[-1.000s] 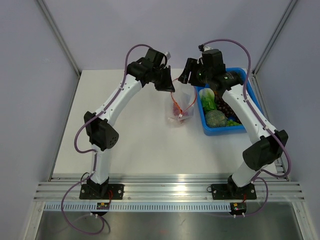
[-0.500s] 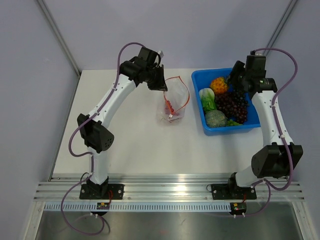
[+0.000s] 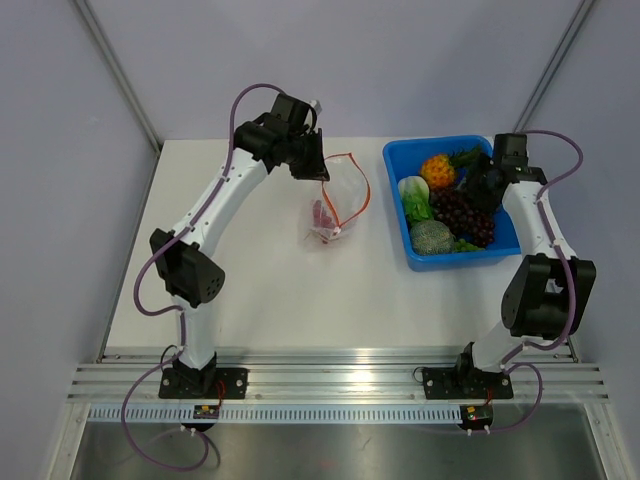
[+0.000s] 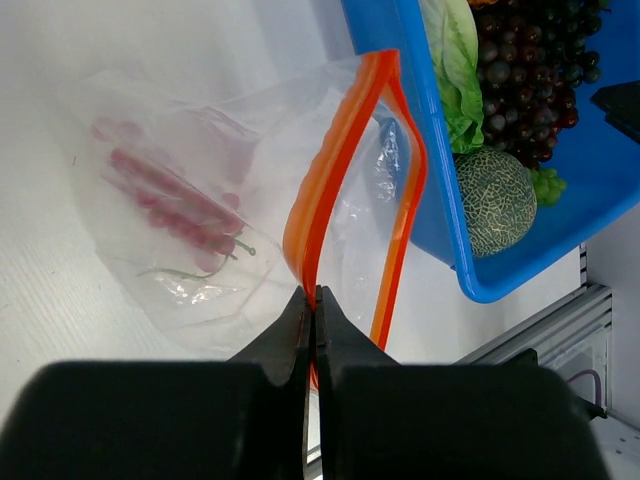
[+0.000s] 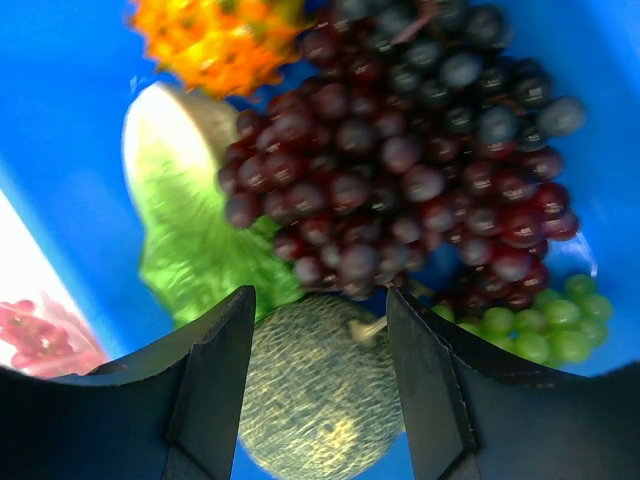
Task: Place the food in the zip-top bag and seal the zipper
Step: Pick up the fake fruit from the bin.
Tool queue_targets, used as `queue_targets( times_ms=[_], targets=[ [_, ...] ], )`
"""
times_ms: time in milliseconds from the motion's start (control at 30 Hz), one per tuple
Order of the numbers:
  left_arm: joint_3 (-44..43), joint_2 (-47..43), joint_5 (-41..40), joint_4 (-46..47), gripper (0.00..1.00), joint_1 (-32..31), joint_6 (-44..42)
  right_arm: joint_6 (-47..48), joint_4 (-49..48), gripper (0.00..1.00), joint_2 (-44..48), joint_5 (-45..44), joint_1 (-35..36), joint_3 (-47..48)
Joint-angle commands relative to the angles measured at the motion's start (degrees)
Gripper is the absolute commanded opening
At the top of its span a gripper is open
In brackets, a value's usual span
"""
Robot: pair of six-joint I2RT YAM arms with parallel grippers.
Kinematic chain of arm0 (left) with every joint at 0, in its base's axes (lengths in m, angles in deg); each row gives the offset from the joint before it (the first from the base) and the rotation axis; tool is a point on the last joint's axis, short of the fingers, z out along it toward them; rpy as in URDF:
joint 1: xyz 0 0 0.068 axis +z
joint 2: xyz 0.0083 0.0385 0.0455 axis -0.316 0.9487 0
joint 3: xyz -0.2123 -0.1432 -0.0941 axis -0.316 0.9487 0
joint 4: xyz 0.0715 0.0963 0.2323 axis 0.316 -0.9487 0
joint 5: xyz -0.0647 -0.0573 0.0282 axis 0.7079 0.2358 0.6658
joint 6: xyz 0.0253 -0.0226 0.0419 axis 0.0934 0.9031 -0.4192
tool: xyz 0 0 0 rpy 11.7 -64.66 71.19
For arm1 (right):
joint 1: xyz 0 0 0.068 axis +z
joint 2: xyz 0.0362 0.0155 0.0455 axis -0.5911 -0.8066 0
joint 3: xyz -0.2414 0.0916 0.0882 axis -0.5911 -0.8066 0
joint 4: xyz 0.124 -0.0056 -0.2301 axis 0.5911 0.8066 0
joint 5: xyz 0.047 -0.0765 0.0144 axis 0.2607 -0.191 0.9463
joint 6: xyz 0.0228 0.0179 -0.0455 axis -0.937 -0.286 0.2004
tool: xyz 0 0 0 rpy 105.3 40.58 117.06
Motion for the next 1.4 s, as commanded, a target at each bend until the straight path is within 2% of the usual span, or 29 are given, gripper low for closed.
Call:
queue_targets(
  times_ms=[0,167,400,533,700,1133,1200,1233,1333,1367],
  targets=[
    [0.0,-3.4,-0.5,2.0,0.00,0.1,-0.9,-0.6,-2.7,0.62,-0.2,1.9,-3.8,-1.7],
    [0.2,-3.3,-0.3,2.0,0.00,0.1,-0.7,-4.4,-6.3,0.61,-0.5,5.2,-8.1,-5.9],
    [0.9,-3.5,0.0,2.2,0.00,0.1,-1.3,-7.0,-9.5,0.52,-1.8,0.6,-9.2,-8.1],
    [1.0,-3.5,0.1,2.1,0.00,0.1,-1.9,-5.3,-8.7,0.52,-4.5,-4.1,-9.2,-6.7],
    [0.6,-3.2,0.7,2.0,0.00,0.1,-2.4,-2.3,-8.0,0.57,-6.4,-8.7,-9.2,-6.3],
    [0.7,-1.9,1.9,2.5,0.00,0.1,-2.2,3.4,-6.0,0.56,-12.6,-7.1,-9.1,-3.3],
    [1.3,-2.1,1.9,2.8,0.00,0.1,-2.0,3.3,-6.0,0.52,-13.0,-6.1,-9.2,-3.1],
    [1.5,-2.3,1.9,2.9,0.00,0.1,-1.9,3.2,-6.2,0.43,-12.7,-5.9,-9.2,-3.2],
    [2.6,-2.9,1.8,3.3,0.00,0.0,-1.9,3.0,-6.8,0.26,-9.9,-4.9,-9.2,-4.1],
    [2.8,-3.0,1.8,3.4,0.00,0.1,-1.7,2.7,-6.9,0.17,-9.2,-4.8,-9.1,-4.2]
  ],
)
